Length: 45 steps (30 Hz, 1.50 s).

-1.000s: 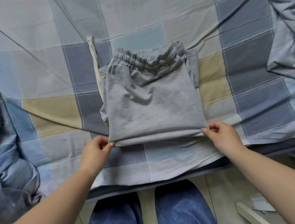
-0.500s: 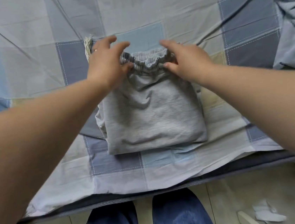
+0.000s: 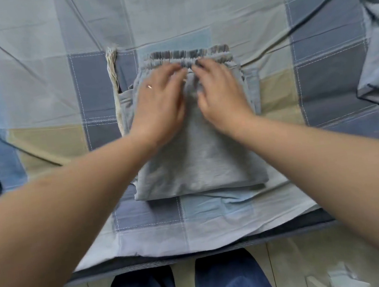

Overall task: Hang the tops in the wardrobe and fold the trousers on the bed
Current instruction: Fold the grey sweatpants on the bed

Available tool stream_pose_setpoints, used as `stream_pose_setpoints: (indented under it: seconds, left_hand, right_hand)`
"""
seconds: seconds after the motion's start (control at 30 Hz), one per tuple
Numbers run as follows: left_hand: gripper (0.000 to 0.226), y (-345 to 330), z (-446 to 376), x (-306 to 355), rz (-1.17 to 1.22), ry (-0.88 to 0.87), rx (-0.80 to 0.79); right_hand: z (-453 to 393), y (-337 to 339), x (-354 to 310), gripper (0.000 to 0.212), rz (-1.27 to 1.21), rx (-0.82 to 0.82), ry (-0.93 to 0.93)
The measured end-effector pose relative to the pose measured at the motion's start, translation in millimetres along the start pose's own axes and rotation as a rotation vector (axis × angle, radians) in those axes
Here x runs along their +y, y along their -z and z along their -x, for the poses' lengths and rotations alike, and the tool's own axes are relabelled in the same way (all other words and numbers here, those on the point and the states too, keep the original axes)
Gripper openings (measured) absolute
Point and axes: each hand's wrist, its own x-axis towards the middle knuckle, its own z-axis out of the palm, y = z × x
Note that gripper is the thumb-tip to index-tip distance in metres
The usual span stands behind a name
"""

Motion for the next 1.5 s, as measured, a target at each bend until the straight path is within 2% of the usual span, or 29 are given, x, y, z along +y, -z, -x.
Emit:
stream_pose_setpoints:
  seconds: [0.1,0.23,0.4,0.53,0.67,0.77,0.87,1.0,1.13,1.23,1.33,1.43,1.5]
  left_hand:
    - [0.067,-29,15,-4,-0.183,0.011,-0.178]
    - [0.084,-47,15,-40,-0.307,0.013,-0.169]
    - [0.082,-58,20,-75,-0.305,-0.038,-0.153]
    - [0.082,-64,13,-82,-0.331,0.001,-0.193]
    - [0.080,-48,23,-56,-0.263,0.068,-0.219]
    - [0.073,-41,53,-19,-0.139,0.107,-0.114]
    - [0.073,-49,83,5,-0.135,0.090,-0.081]
    - [0.078,-58,105,-19,-0.216,0.202,-0.130]
    - [0.078,-66,112,-48,-0.248,0.176,-0.243]
    - [0.079,-66,115,-44,-0.196,0.214,-0.249]
    - [0.074,-52,120,-42,-0.019,0.307,-0.068]
    - [0.072,-35,120,-49,0.168,0.585,0.147]
    - [0.077,-30,119,-56,0.319,0.804,0.150]
  right_hand:
    - [8,-24,12,0.072,0.256,-0.115,0.034]
    - [2,-37,53,0.080,0.369,-0.102,0.104]
    - [-3,-54,81,0.073,0.298,-0.020,0.237]
    - [-13,-58,88,0.073,0.287,-0.065,0.237]
    - [-3,-46,70,0.075,0.268,-0.155,0.166]
    - [32,-39,41,0.072,0.159,-0.067,0.105]
    - [77,-51,25,0.067,0.185,0.025,0.171]
    - [106,-63,64,0.067,0.300,-0.047,0.105]
    - [104,-73,92,0.068,0.290,-0.156,0.119]
    - [105,-72,87,0.068,0.184,-0.181,0.103]
    - [108,-52,92,0.057,-0.069,-0.002,0.028]
    - [99,-30,106,0.060,-0.440,0.150,-0.345]
    - [86,-24,113,0.063,-0.706,0.123,-0.577]
